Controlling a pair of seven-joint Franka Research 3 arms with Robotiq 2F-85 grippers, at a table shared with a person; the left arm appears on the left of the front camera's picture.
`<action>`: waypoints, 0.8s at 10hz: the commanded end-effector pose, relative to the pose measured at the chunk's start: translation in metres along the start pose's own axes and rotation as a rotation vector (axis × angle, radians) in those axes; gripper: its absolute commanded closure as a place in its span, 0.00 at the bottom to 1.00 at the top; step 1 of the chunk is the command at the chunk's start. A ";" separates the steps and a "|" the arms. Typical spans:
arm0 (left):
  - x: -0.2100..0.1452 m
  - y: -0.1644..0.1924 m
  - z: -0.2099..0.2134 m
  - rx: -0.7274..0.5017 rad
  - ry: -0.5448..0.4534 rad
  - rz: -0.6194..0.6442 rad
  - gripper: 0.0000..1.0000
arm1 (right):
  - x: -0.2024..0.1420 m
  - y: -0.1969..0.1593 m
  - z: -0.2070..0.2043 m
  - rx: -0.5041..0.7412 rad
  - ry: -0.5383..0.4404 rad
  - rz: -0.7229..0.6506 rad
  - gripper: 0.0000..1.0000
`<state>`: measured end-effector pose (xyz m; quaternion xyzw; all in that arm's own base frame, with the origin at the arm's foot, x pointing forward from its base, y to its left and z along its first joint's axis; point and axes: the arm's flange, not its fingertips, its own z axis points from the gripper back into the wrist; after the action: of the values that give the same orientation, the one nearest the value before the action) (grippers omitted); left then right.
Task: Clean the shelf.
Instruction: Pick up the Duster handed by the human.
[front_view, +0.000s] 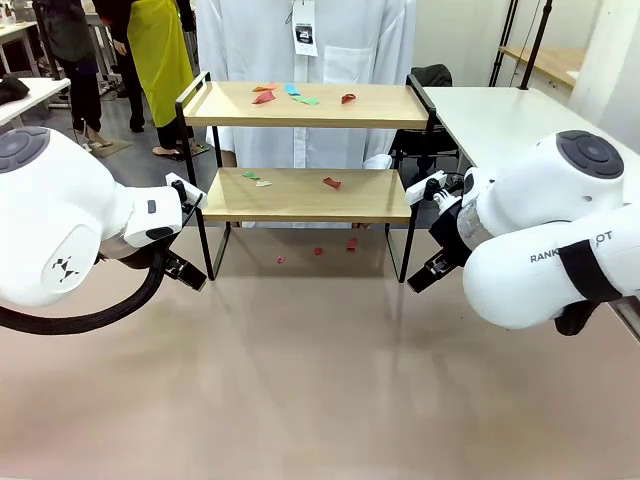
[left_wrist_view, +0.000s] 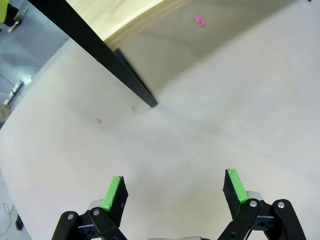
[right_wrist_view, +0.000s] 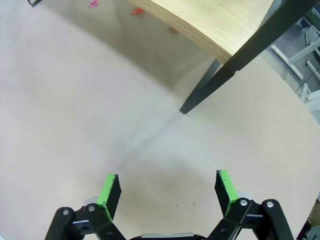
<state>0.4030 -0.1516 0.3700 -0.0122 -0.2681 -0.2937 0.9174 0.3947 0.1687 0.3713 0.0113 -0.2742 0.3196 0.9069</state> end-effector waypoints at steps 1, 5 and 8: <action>0.000 0.000 0.000 0.000 0.000 0.000 0.00 | 0.000 0.000 0.000 0.000 0.000 -0.001 0.00; 0.023 0.026 0.043 -0.040 -0.031 0.016 0.00 | 0.032 -0.019 0.044 0.030 -0.053 -0.028 0.00; 0.040 0.090 0.097 -0.137 -0.055 -0.039 0.00 | 0.045 -0.068 0.103 0.094 -0.157 -0.058 0.00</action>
<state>0.4210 -0.1053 0.4761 -0.0590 -0.2843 -0.3050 0.9070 0.4085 0.1461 0.4830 0.0572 -0.3291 0.2884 0.8973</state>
